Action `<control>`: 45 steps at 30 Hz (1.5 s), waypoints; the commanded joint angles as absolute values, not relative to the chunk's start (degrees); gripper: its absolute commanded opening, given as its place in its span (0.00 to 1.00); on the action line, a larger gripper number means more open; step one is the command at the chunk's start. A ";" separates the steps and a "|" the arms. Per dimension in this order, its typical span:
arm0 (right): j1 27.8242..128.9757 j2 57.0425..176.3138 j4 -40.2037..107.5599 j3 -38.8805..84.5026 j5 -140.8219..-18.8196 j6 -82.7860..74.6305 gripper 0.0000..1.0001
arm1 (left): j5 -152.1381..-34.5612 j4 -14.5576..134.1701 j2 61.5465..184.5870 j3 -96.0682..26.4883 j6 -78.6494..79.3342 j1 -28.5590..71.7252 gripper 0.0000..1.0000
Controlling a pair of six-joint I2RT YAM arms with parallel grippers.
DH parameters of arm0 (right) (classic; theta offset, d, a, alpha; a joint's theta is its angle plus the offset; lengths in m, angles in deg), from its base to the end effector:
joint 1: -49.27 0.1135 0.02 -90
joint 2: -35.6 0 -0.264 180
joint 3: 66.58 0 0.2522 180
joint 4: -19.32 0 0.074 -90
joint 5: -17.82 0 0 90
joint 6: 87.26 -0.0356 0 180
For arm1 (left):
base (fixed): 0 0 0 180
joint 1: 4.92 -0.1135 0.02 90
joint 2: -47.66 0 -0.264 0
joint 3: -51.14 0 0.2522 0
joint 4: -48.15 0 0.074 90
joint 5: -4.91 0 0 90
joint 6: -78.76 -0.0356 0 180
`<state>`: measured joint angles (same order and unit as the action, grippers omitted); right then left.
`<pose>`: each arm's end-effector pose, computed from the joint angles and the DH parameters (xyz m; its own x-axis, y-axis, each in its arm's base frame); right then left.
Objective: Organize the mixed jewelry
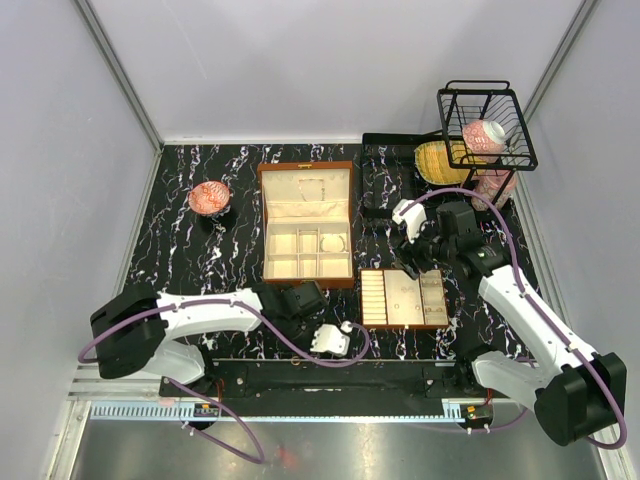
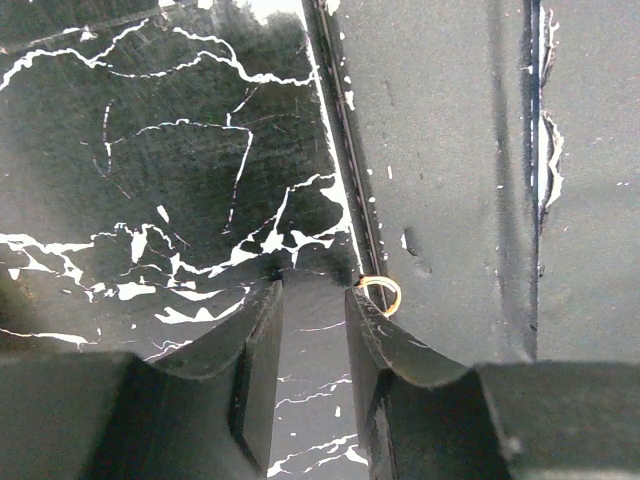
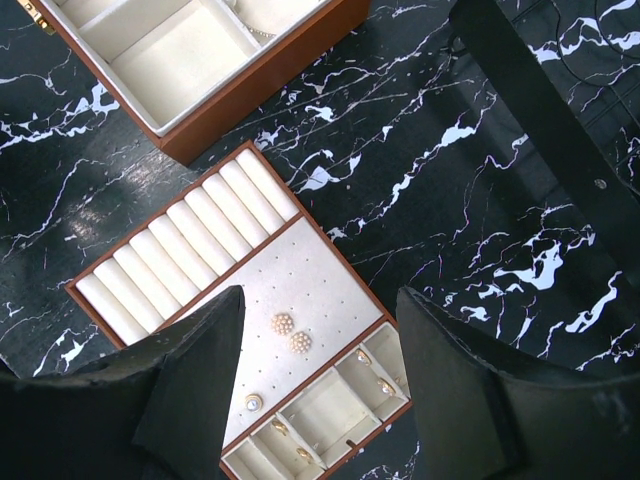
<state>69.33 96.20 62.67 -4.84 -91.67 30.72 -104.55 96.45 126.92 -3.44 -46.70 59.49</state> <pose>0.2047 0.0874 0.2763 -0.2967 -0.5792 -0.7593 -0.7866 0.5990 -0.1495 0.0893 -0.2139 0.1647 0.1814 0.8877 -0.4232 0.9666 -0.2402 -0.0897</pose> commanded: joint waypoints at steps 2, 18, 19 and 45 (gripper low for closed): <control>68.87 94.83 60.68 -5.27 -92.92 30.51 0.68 | -102.49 95.57 126.15 -2.61 -45.52 60.91 0.34; 68.87 95.72 60.68 -5.10 -93.19 30.69 0.69 | -101.26 96.63 125.09 -1.91 -44.02 63.28 0.34; 68.87 95.63 60.77 -5.19 -93.10 30.69 0.69 | -100.56 96.45 125.53 -1.82 -43.76 63.63 0.34; 68.87 94.92 60.86 -5.27 -92.04 30.77 0.69 | -92.30 89.69 139.58 -9.02 -45.86 64.61 0.33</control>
<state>69.28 96.20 62.67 -5.51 -92.36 30.77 -97.06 92.87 134.16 -8.23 -44.23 64.38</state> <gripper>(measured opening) 0.688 0.333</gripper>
